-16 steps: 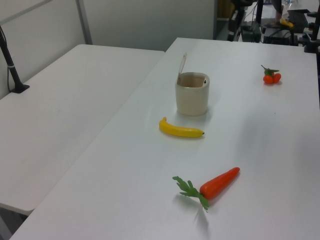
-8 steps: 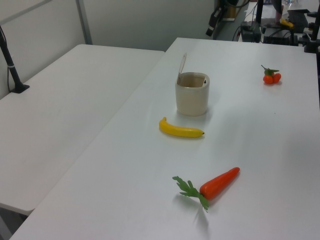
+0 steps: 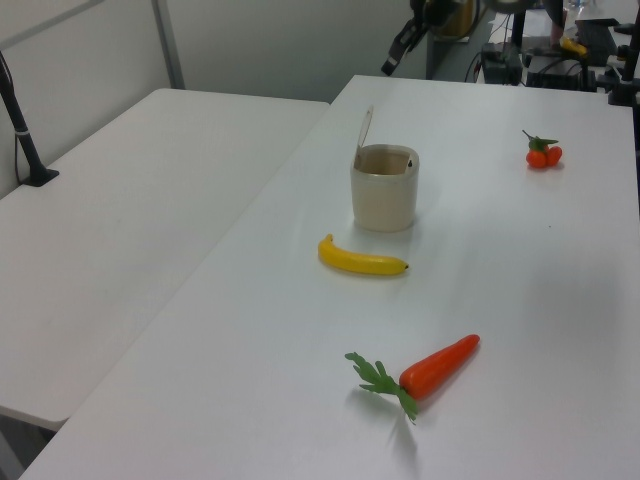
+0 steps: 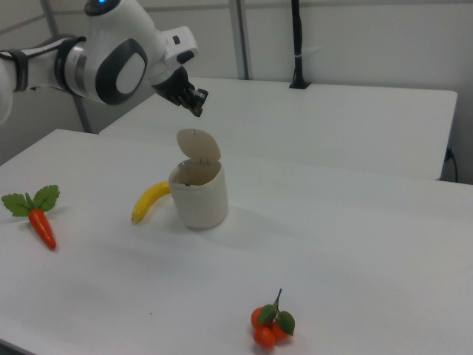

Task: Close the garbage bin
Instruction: 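Move the gripper over the bin toward its raised lid, then push the raised lid down with the gripper fingertips until it shuts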

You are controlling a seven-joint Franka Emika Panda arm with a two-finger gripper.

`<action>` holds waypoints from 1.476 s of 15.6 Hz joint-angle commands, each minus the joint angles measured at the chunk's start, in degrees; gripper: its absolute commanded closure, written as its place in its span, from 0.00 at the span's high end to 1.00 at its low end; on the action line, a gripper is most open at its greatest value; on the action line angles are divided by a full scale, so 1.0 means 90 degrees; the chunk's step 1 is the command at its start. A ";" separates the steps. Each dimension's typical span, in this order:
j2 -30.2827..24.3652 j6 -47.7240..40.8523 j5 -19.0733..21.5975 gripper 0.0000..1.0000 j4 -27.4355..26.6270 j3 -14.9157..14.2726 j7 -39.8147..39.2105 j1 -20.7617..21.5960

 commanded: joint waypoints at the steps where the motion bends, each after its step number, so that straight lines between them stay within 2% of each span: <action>1: 0.0214 0.0750 0.0199 0.00 -0.0078 -0.0046 -0.0041 0.0069; 5: 0.0555 0.1386 0.0317 0.00 -0.0078 -0.0027 -0.0051 0.0147; 11: 0.0771 0.1436 0.0297 0.00 -0.0147 -0.0017 -0.0090 0.0206; 17: 0.0751 0.1280 0.0297 0.00 -0.0293 -0.0017 -0.0110 0.0216; 23: 0.0595 0.0411 0.0258 0.00 -0.0283 -0.0017 -0.0139 0.0167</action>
